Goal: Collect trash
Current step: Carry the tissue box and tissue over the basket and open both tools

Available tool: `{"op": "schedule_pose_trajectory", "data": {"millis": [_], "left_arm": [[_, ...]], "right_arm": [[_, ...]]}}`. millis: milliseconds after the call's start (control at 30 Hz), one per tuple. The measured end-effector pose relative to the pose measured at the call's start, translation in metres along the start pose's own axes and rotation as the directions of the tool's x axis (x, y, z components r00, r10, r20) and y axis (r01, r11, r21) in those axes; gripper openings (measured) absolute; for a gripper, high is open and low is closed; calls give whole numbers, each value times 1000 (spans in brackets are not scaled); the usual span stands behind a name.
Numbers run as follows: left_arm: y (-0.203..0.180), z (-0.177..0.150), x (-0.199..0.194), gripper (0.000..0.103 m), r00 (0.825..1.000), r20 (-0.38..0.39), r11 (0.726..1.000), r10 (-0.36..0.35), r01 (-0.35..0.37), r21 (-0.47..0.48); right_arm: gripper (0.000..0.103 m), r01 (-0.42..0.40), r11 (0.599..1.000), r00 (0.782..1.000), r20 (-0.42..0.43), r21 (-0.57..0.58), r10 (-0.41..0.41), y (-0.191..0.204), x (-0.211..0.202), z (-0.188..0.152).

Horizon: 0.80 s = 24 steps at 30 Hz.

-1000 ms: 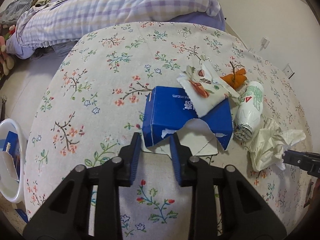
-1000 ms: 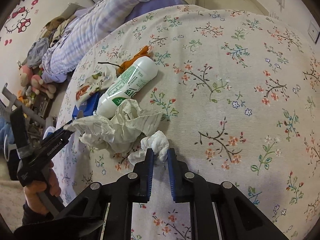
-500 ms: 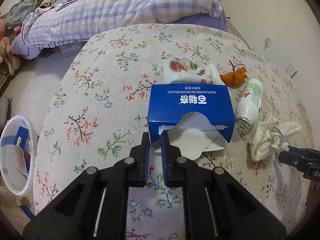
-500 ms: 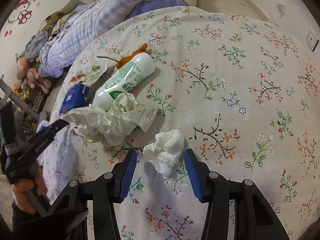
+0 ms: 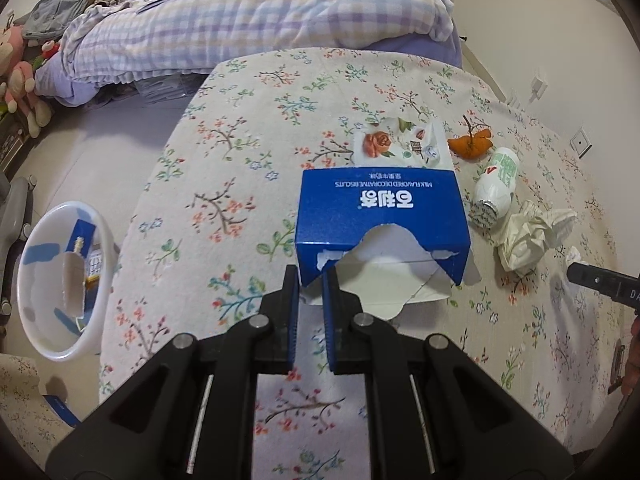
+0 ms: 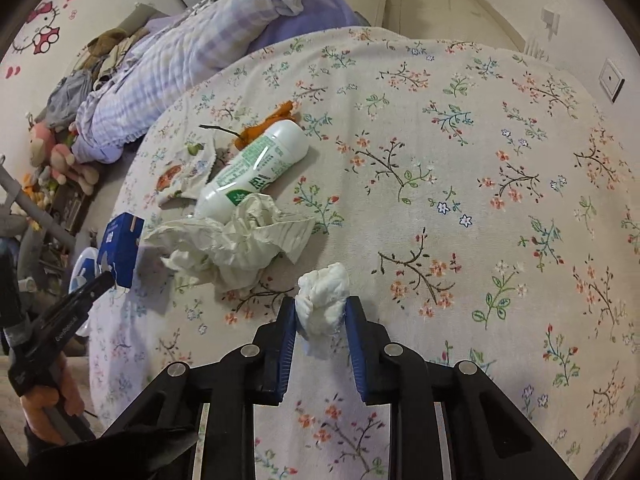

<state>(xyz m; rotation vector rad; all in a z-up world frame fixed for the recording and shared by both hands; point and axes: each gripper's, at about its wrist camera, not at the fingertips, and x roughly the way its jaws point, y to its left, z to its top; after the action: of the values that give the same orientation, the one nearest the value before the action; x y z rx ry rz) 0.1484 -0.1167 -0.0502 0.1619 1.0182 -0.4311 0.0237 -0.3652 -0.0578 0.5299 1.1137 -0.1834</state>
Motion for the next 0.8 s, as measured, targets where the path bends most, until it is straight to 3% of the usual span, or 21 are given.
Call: {"op": "schedule_pose_trajectory", "data": {"millis": [267, 800], "left_arm": [[28, -14, -18, 12, 1000, 11, 1000, 16, -16, -26], [125, -39, -41, 12, 994, 14, 981, 108, -105, -162]], "right_arm": [[25, -39, 998, 998, 41, -53, 41, 33, -24, -11], [26, -102, 976, 994, 14, -190, 107, 139, 2, -17]]}}
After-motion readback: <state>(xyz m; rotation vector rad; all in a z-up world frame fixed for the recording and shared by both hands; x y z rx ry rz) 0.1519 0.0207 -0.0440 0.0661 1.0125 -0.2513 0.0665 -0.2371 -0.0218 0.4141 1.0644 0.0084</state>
